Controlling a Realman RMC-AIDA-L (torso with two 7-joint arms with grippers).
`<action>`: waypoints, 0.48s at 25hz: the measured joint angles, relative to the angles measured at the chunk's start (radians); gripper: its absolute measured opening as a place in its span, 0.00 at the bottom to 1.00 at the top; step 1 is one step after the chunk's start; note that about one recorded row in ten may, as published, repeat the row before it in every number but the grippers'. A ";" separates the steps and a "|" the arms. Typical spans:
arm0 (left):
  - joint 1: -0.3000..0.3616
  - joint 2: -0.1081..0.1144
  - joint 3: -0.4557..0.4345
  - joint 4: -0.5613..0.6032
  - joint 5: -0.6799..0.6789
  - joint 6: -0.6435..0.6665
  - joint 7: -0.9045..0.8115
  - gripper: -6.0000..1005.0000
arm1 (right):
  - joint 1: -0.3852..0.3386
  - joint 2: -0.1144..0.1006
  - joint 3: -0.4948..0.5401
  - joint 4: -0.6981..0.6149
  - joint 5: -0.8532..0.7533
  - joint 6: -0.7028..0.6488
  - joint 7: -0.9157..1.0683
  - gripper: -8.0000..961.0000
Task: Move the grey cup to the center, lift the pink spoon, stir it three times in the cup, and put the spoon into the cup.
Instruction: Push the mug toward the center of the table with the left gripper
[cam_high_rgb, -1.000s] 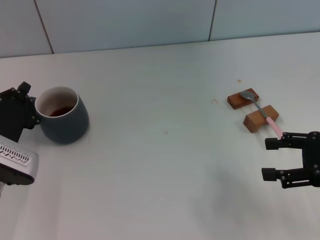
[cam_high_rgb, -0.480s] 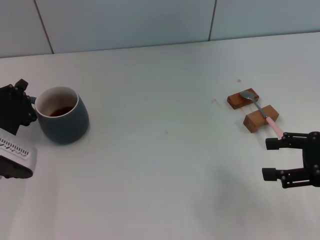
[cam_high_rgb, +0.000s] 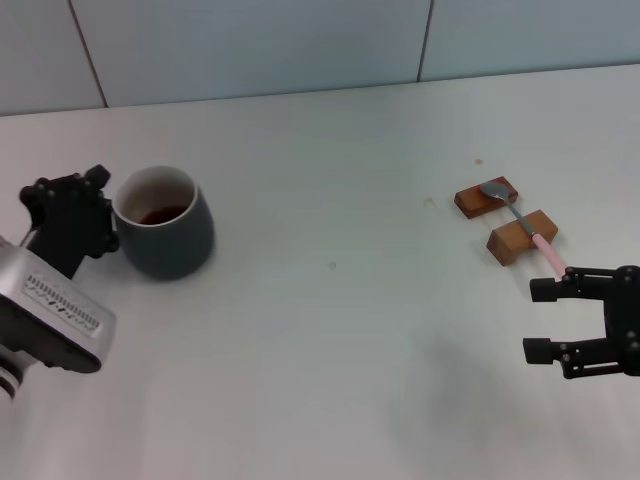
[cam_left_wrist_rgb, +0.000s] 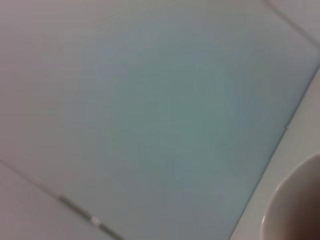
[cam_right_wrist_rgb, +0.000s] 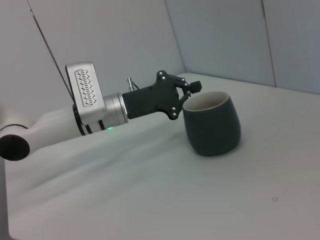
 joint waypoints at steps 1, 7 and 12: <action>-0.005 0.000 0.000 -0.007 0.028 0.002 0.000 0.00 | -0.001 0.000 0.000 0.000 0.000 0.000 0.005 0.86; -0.023 0.000 -0.001 -0.027 0.093 0.015 -0.005 0.00 | -0.001 0.001 -0.001 0.003 0.004 -0.002 0.012 0.85; -0.047 -0.001 -0.001 -0.048 0.136 0.009 -0.007 0.00 | -0.001 0.006 -0.006 0.003 0.004 -0.003 0.024 0.85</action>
